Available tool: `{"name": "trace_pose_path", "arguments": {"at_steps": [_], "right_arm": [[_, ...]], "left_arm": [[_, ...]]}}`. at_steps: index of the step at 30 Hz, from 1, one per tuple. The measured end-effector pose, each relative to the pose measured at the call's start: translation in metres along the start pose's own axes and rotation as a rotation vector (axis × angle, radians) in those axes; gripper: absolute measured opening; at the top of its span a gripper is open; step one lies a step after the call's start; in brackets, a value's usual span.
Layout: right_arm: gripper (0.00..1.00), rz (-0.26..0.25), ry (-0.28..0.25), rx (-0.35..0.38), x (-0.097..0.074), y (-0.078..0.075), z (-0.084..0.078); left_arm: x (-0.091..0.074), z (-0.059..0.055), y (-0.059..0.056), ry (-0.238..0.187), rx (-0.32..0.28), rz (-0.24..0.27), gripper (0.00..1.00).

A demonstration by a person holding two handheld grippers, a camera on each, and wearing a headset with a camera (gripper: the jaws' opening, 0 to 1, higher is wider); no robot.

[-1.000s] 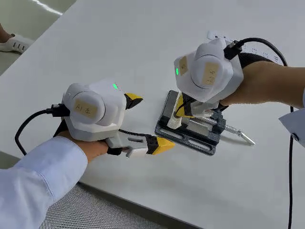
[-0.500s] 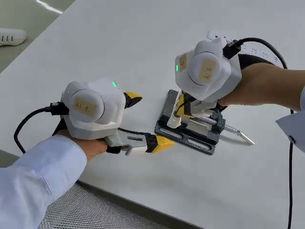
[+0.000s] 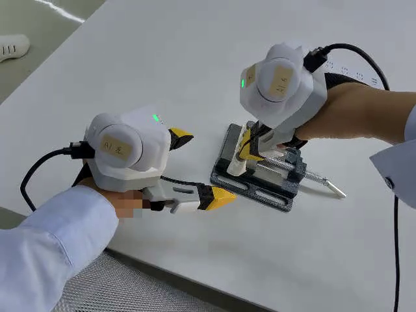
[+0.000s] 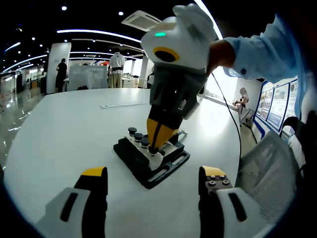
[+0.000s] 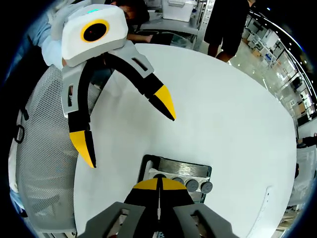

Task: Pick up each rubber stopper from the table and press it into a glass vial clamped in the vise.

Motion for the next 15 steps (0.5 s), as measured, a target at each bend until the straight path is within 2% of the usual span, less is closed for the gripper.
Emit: {"name": "trace_pose_path", "arguments": {"at_steps": [5,8,11,15], "right_arm": [[0.00,-0.025,-0.040,0.014,0.000,0.002,-0.004],[0.00,-0.051,-0.078,0.049,-0.001,0.004,-0.006],[0.00,-0.082,-0.170,0.128,-0.003,0.009,-0.008],[0.00,-0.145,-0.240,0.215,-0.009,0.012,-0.016]], "left_arm": [[0.000,0.000,0.000,0.002,0.001,-0.001,0.72],[0.000,0.001,-0.001,0.000,0.015,-0.005,0.72],[0.000,0.003,-0.001,-0.008,0.014,-0.006,0.72],[-0.001,0.005,0.000,-0.017,0.016,-0.006,0.72]]}}
Point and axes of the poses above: the centre of the closed fingertips' face, and the gripper's own axes: x roughly forward along the fingers, y roughly to its left, z roughly out of its top, the point moved 8 cm from there along -x, roughly backward along the fingers, and after that the axes turned 2 degrees about -z, right-handed, at the moved point
